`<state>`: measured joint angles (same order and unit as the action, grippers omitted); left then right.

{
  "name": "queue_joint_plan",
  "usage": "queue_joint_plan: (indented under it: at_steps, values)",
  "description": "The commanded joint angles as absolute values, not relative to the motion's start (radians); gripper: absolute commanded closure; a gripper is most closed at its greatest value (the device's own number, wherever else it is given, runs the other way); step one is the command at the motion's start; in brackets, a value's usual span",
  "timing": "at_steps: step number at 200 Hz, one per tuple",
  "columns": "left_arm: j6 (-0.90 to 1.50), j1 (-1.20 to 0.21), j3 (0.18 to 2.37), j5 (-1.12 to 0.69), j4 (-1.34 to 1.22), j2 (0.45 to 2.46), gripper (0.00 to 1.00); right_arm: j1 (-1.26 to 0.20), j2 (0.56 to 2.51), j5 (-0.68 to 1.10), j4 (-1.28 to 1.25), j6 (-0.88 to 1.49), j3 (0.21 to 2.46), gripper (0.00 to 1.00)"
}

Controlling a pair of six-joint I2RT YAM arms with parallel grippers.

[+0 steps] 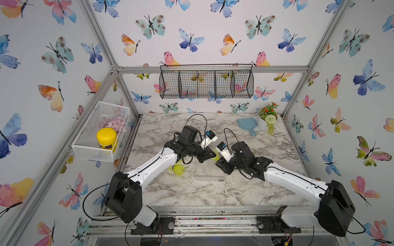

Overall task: Put the shuttlecocks into the storage box
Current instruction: Place the shuttlecock in the storage box.

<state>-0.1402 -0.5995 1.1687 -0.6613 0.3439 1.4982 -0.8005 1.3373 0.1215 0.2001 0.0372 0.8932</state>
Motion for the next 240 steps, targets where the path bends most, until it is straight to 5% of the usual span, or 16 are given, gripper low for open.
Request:
queue_joint_plan:
  at_steps: [1, 63, 115, 240]
  values:
    - [-0.032, -0.600, 1.145, -0.594, 0.244, 1.492, 1.00, -0.807, 1.314, 0.020, 0.175, 0.062, 0.868, 0.37]
    - [0.303, -0.591, 1.059, -0.371, 0.008, 1.506, 1.00, -0.803, 1.224, -0.170, 0.102, 0.141, 0.761, 0.17]
    - [0.490, -0.584, 1.025, -0.258, -0.103, 1.566, 1.00, -0.716, 1.188, -0.165, 0.085, 0.231, 0.708, 0.17]
    - [0.626, -0.552, 1.104, -0.298, -0.232, 1.795, 1.00, -0.474, 1.166, 0.044, 0.052, 0.342, 0.669, 0.18]
